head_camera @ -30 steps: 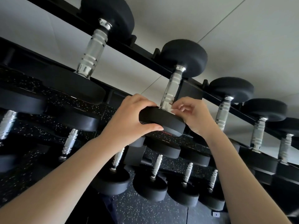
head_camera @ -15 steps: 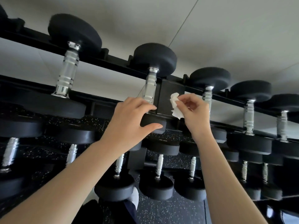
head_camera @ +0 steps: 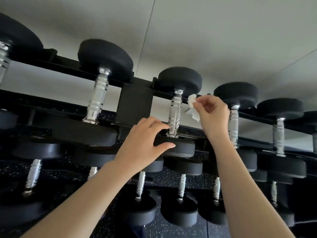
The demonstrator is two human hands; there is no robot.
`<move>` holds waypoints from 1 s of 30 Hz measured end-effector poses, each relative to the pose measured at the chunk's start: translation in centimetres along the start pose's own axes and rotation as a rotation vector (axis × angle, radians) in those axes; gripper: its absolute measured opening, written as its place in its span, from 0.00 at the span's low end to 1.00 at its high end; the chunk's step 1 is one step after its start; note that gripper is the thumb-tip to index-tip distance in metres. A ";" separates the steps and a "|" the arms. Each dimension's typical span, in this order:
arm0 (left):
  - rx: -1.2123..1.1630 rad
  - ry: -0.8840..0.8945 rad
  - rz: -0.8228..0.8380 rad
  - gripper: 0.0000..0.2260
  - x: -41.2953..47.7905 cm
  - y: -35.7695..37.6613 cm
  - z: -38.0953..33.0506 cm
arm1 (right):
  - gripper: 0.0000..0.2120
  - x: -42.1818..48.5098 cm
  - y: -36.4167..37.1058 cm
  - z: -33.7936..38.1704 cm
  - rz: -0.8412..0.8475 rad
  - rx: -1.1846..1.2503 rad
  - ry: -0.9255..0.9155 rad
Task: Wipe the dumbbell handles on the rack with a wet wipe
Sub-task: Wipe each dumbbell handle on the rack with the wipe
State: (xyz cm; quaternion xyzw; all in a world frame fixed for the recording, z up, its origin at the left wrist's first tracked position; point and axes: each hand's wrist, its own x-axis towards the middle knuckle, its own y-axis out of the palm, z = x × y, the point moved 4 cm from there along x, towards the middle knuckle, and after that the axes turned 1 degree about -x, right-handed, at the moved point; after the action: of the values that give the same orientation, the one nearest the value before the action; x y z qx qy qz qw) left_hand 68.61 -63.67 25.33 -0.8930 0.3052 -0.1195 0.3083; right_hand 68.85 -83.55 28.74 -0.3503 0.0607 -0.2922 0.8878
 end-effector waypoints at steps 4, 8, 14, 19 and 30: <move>-0.049 -0.101 -0.032 0.21 0.2 1.7 -0.4 | 0.07 1.7 1.4 -1.6 0.065 -0.037 -0.111; -0.120 -0.204 -0.123 0.21 -0.4 2.0 -0.3 | 0.06 3.0 2.9 -1.8 0.072 0.046 -0.156; -0.141 -0.275 -0.170 0.16 -1.3 2.4 -0.6 | 0.04 3.3 4.1 -2.4 0.058 0.129 -0.149; -0.156 -0.273 -0.174 0.21 -1.2 2.4 -0.2 | 0.05 2.3 3.8 -2.9 0.184 0.173 -0.138; -0.204 -0.262 -0.196 0.20 -1.2 2.7 0.2 | 0.04 2.9 4.8 -1.8 -0.091 0.166 -0.166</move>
State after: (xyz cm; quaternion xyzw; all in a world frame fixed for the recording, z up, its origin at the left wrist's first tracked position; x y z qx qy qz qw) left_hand 66.46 -64.48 23.50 -0.9530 0.1847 -0.0002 0.2402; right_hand 72.98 -83.39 24.53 -0.3008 -0.0534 -0.3062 0.9016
